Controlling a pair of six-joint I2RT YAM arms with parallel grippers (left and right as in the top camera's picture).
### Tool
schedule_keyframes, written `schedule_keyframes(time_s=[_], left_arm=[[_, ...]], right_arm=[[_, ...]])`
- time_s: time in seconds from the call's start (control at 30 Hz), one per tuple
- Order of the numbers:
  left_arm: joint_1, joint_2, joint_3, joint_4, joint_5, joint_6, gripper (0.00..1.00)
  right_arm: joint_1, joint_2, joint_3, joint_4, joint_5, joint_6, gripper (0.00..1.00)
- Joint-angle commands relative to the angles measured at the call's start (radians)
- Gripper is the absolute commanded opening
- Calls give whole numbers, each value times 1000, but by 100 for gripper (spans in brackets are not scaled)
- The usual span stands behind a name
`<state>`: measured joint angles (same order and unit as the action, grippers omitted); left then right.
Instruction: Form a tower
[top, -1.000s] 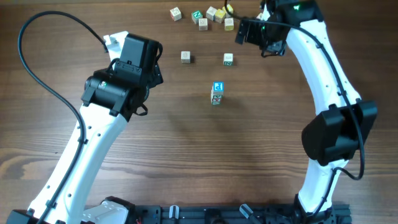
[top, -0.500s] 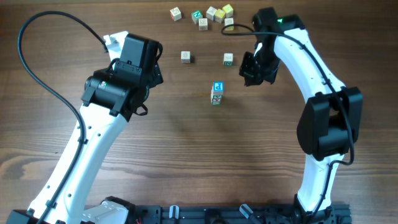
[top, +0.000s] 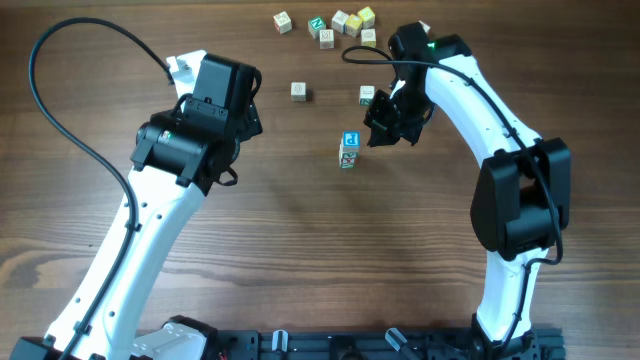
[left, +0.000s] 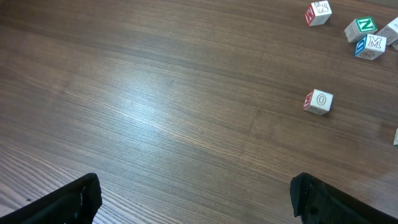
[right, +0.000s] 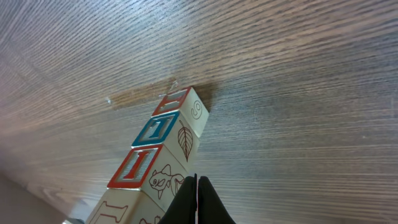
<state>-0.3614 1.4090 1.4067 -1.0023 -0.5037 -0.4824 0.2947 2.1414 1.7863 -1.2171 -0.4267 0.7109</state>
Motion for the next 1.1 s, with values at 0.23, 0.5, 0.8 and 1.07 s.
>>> schedule_keyframes(time_s=[0.23, 0.5, 0.8, 1.07], left_arm=[[5, -5, 1, 2, -3, 11, 100], [5, -5, 1, 2, -3, 11, 100], [5, -5, 1, 2, -3, 11, 100], [5, -5, 1, 2, -3, 11, 100]], right_arm=[[0, 11, -28, -18, 7, 82, 4], [1, 11, -46, -15, -50, 100, 4], [22, 11, -46, 21, -41, 148, 4], [22, 11, -47, 13, -39, 153, 4]])
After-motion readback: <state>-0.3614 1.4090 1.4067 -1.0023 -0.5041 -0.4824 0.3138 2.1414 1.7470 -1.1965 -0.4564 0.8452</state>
